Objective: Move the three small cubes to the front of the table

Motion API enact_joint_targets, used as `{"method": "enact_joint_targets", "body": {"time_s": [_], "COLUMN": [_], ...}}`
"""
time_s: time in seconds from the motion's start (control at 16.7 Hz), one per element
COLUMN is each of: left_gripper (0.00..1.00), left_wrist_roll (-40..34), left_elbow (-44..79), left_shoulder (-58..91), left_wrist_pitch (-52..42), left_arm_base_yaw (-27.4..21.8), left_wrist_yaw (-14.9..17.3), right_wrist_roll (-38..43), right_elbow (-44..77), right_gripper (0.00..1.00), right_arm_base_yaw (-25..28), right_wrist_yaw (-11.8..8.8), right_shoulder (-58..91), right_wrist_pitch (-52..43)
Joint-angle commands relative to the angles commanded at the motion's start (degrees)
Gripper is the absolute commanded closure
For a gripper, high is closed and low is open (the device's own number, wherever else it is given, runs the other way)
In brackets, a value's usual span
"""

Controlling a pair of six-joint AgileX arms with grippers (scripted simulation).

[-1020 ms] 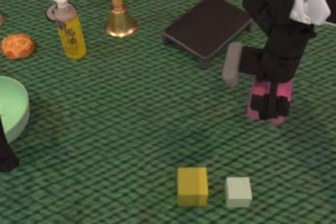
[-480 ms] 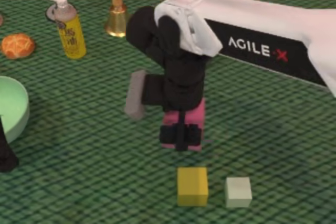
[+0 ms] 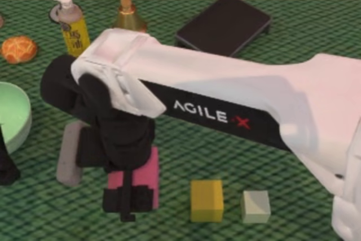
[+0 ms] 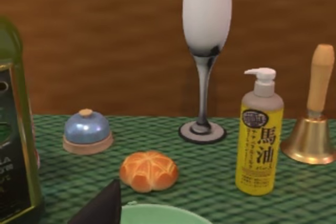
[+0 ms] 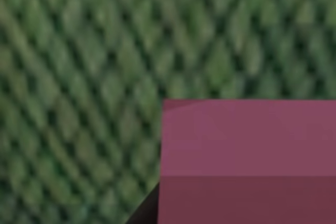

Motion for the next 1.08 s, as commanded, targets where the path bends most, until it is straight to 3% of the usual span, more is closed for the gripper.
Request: {"method": "enact_joint_targets", "body": {"time_s": [0.3,0.72,1.02,1.08], "left_gripper": [0.0,0.0,0.0,0.0], "left_wrist_roll": [0.0,0.0,0.0,0.0], "left_elbow": [0.0,0.0,0.0,0.0], "left_shoulder": [0.0,0.0,0.0,0.0], "left_wrist_pitch": [0.0,0.0,0.0,0.0], "left_arm_base_yaw": [0.0,0.0,0.0,0.0], "left_wrist_yaw": [0.0,0.0,0.0,0.0], "right_wrist_roll": [0.05,0.17,0.18,0.18], "right_elbow": [-0.98,-11.22,-12.13,-12.13], "right_gripper": [1.0,1.0,1.0,0.92], "right_arm_base_yaw": [-0.14,0.12,0.15,0.15], "right_wrist_yaw": [-0.07,-0.04,0.02,0.02], "right_shoulder": [-0.1,2.07,2.23,2.23], "right_wrist_pitch": [1.07,13.34,14.36,14.36]}}
